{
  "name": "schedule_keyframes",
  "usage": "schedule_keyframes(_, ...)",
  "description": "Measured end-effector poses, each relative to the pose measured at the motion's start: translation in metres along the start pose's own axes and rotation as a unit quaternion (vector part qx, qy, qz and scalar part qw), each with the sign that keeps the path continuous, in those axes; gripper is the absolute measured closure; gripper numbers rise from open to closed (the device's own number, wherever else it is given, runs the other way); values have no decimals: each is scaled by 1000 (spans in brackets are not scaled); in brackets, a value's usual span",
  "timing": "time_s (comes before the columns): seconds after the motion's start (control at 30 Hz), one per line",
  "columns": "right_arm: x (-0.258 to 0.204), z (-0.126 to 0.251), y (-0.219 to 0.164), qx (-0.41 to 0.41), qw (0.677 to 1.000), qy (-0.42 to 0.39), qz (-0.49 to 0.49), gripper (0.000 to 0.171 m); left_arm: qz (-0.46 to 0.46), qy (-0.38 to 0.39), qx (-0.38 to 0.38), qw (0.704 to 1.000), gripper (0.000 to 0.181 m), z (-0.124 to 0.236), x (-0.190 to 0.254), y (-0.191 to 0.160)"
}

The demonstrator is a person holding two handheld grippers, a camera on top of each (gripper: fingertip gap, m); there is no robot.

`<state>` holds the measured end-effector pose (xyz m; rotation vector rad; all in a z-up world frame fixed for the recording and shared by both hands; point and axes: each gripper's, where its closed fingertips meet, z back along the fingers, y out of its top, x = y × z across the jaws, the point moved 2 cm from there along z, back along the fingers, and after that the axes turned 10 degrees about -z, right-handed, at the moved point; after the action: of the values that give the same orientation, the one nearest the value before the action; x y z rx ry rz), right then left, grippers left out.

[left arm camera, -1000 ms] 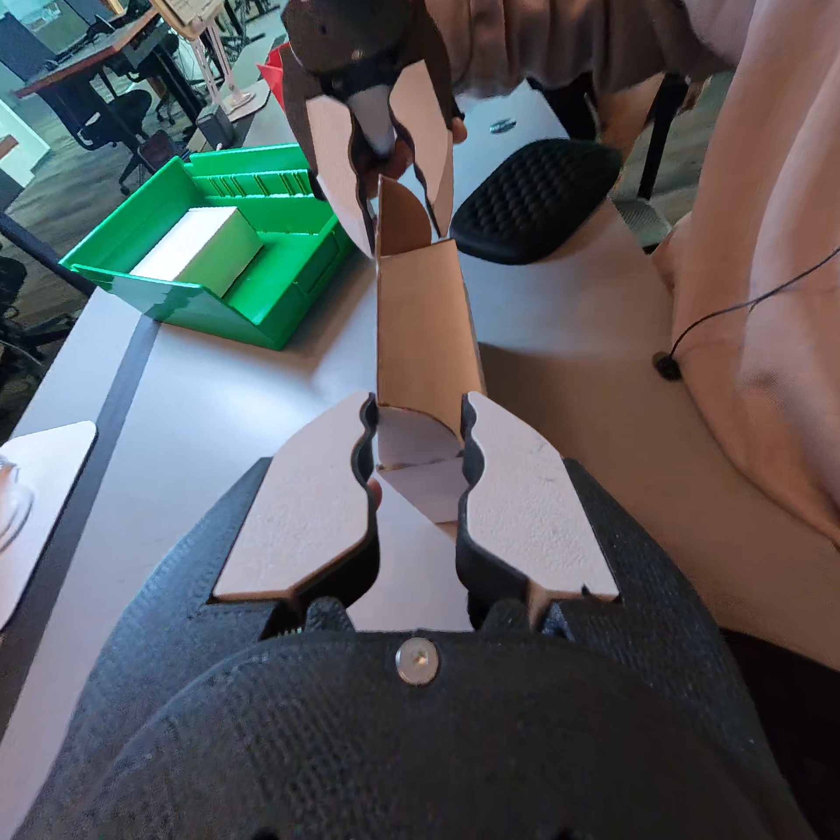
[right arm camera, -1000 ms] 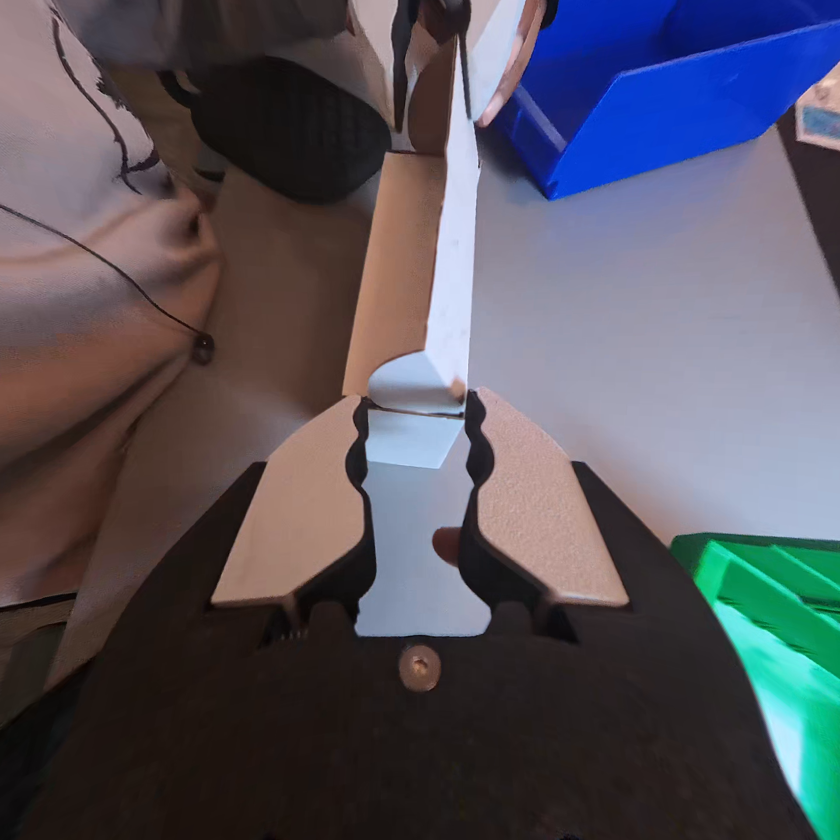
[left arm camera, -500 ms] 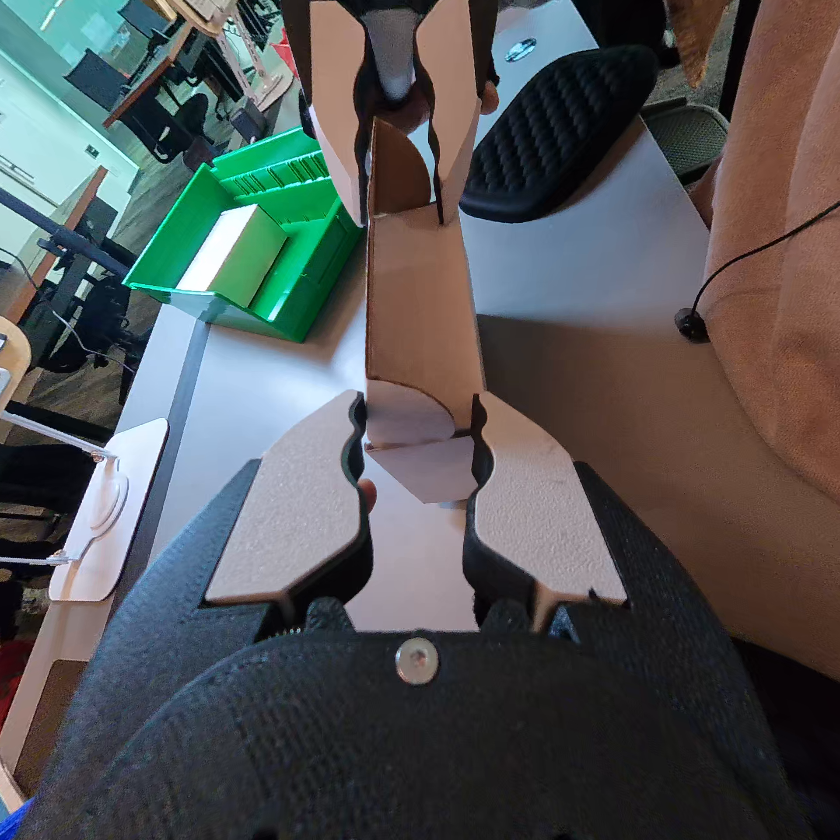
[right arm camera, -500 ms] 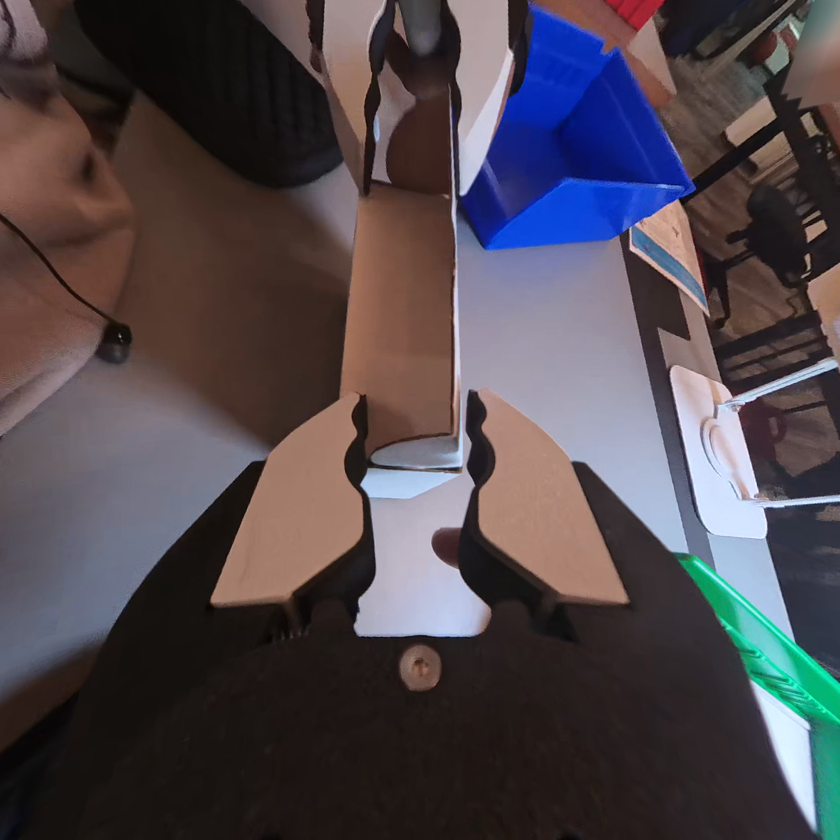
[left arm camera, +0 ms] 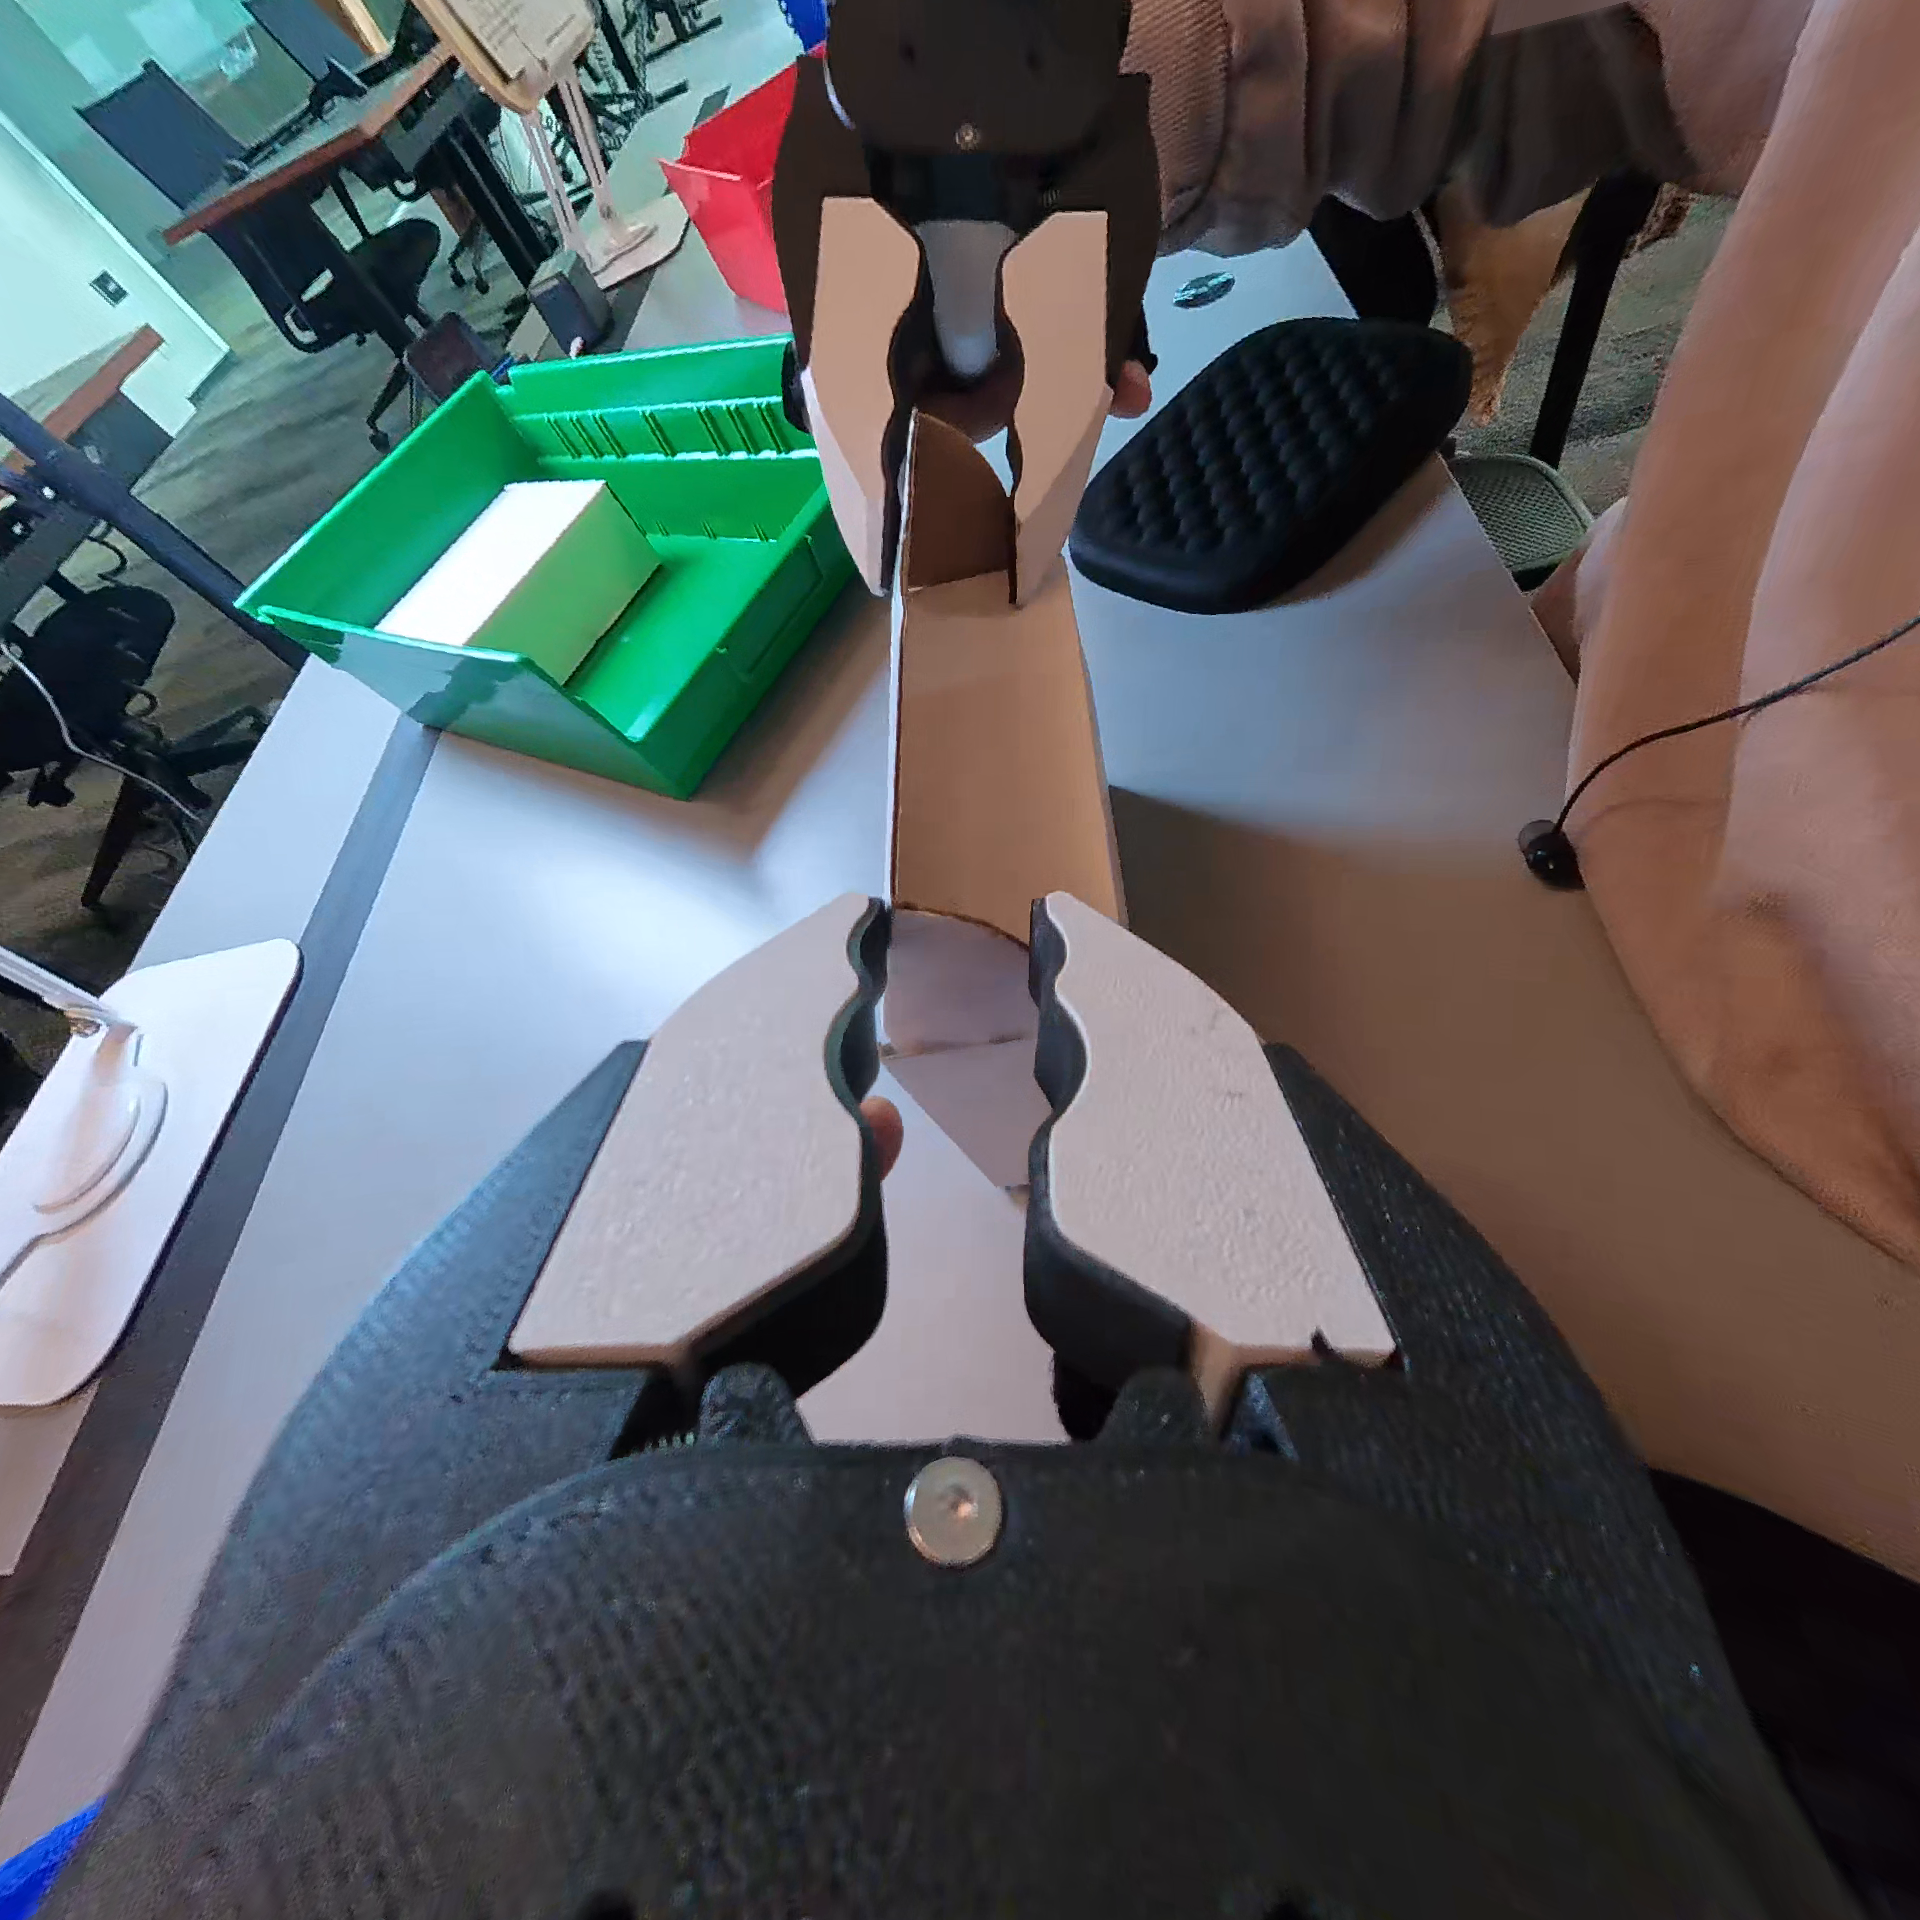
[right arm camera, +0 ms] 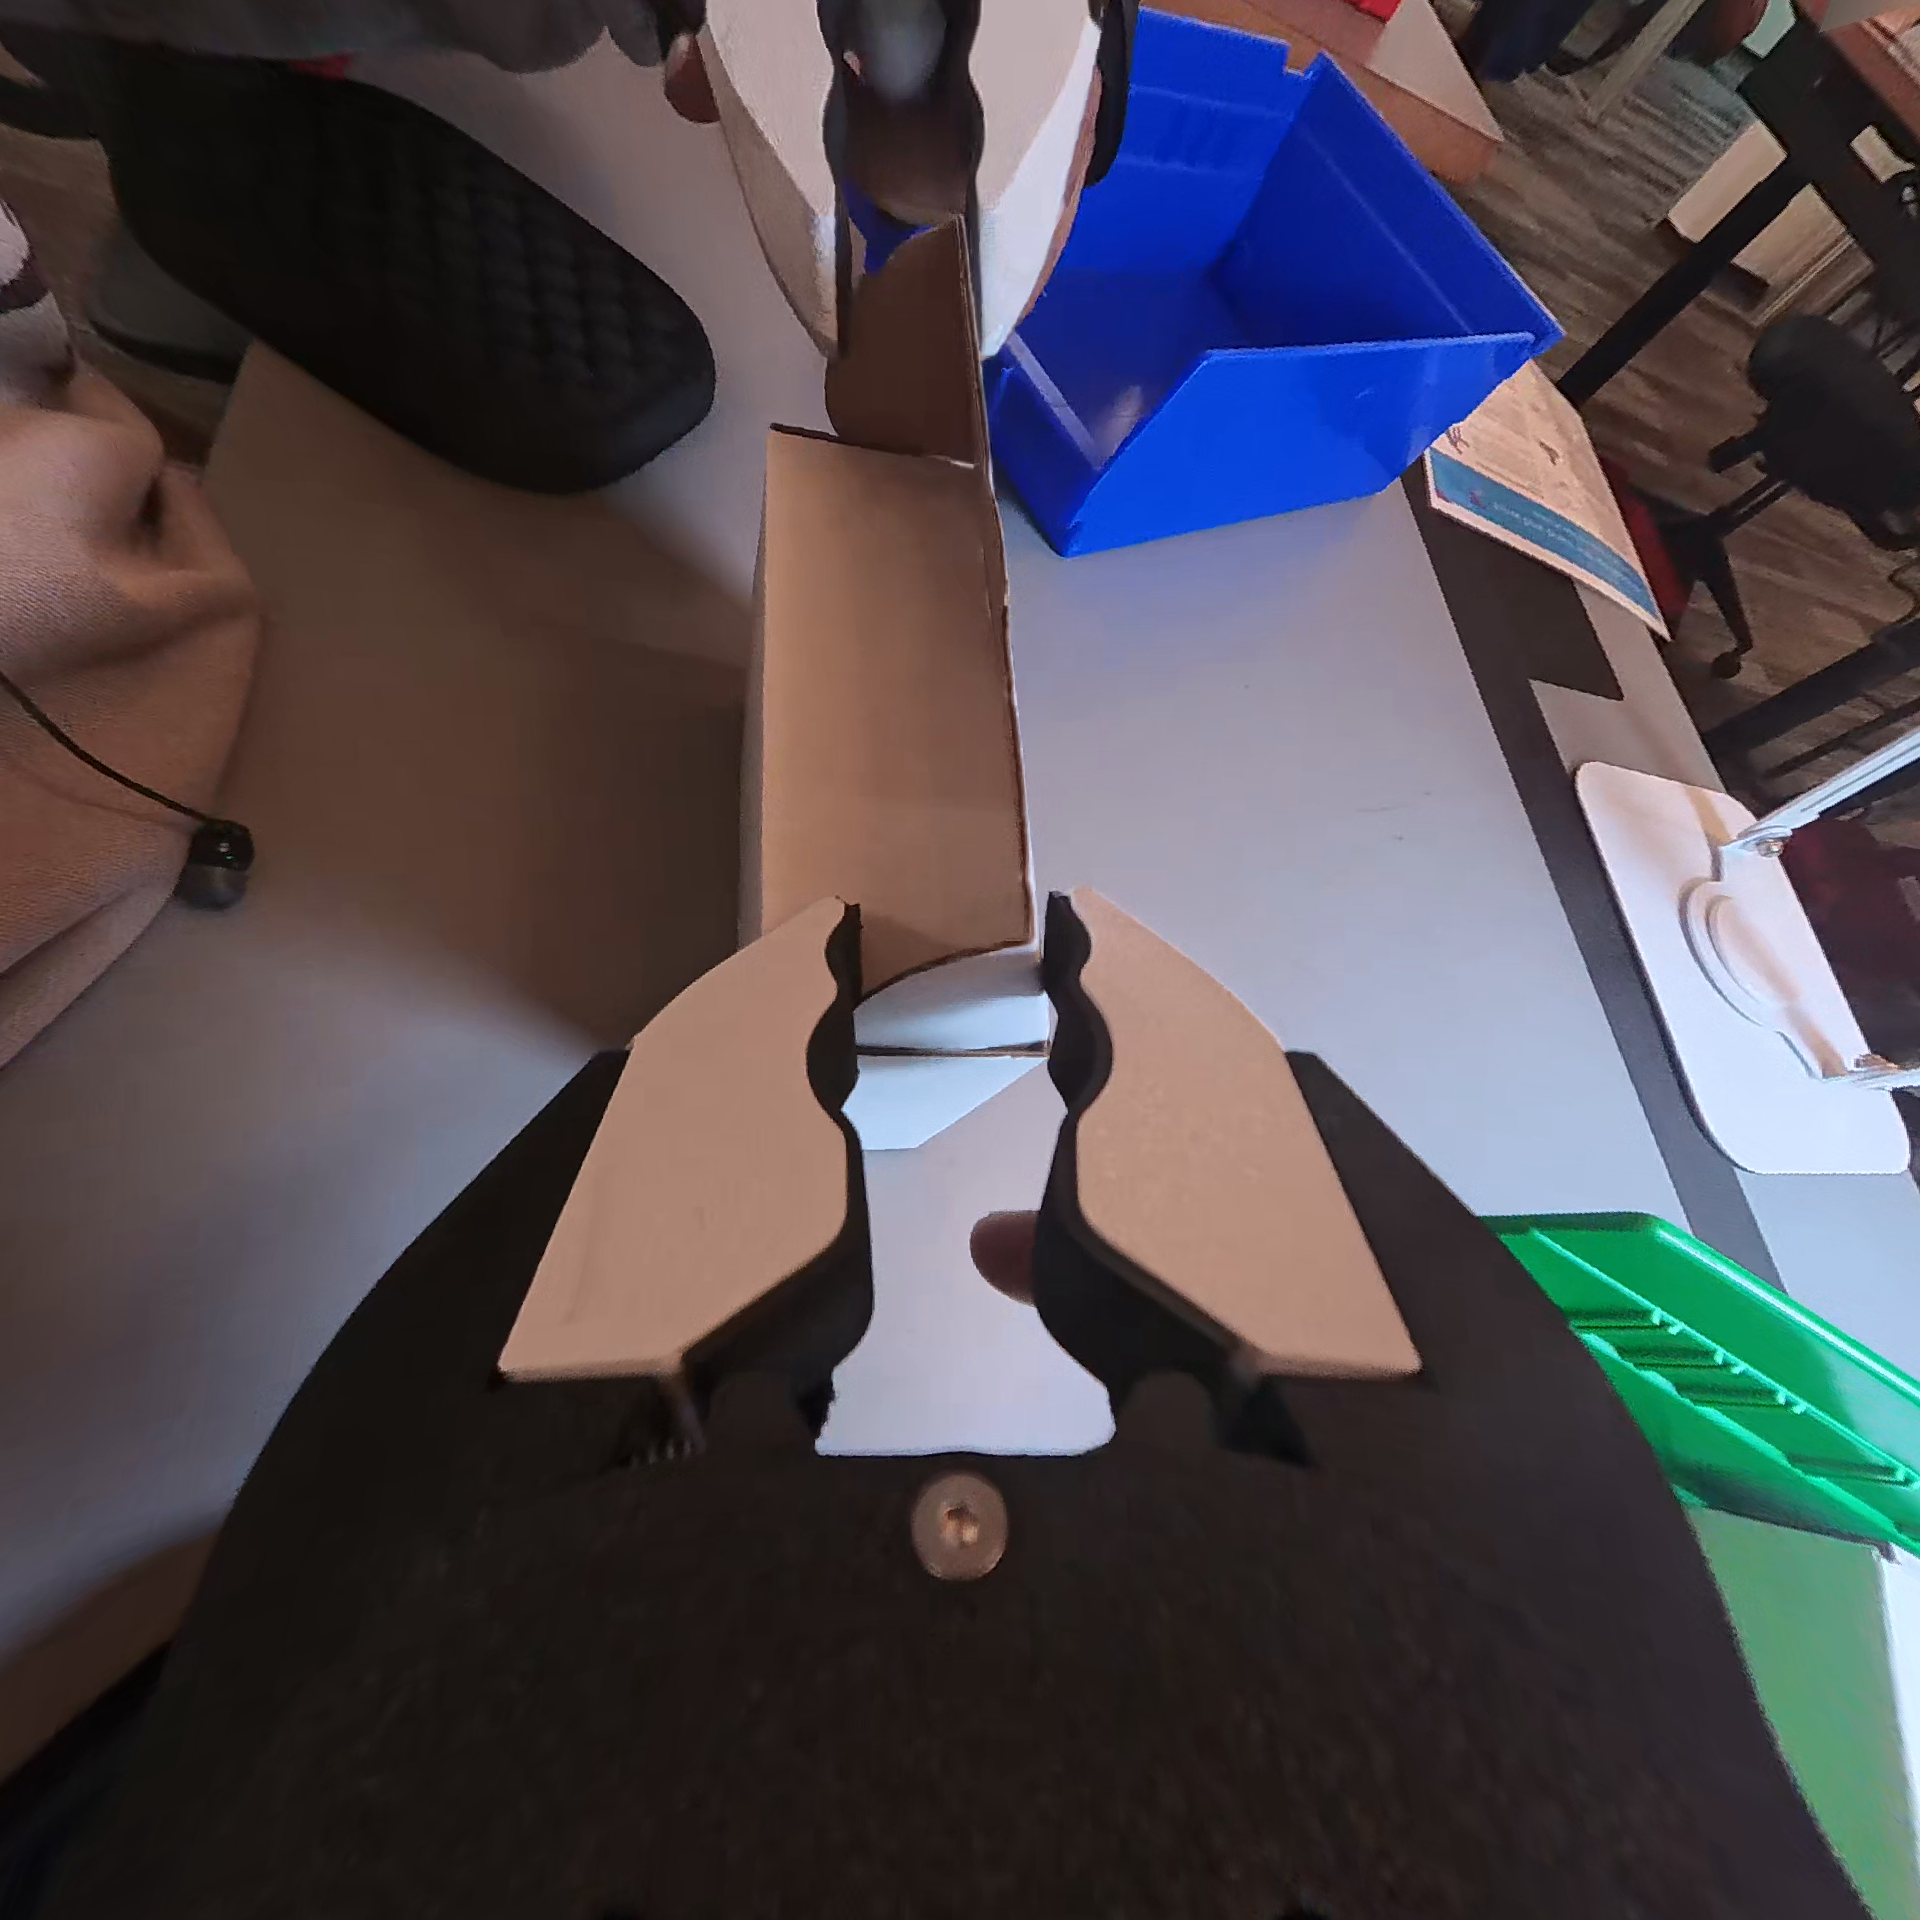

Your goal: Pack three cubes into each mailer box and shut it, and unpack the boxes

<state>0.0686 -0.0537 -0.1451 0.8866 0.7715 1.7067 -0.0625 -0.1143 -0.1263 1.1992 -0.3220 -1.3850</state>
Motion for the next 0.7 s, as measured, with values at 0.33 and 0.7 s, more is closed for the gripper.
schedule_keyframes(0.33,6,1,-4,11,1000,-13,-18,139,150,66,-28,986,163,-9,-13,-2)
schedule_keyframes(0.7,6,0,-3,11,1000,1,-14,138,12,-31,-2,999,135,0,0,-2)
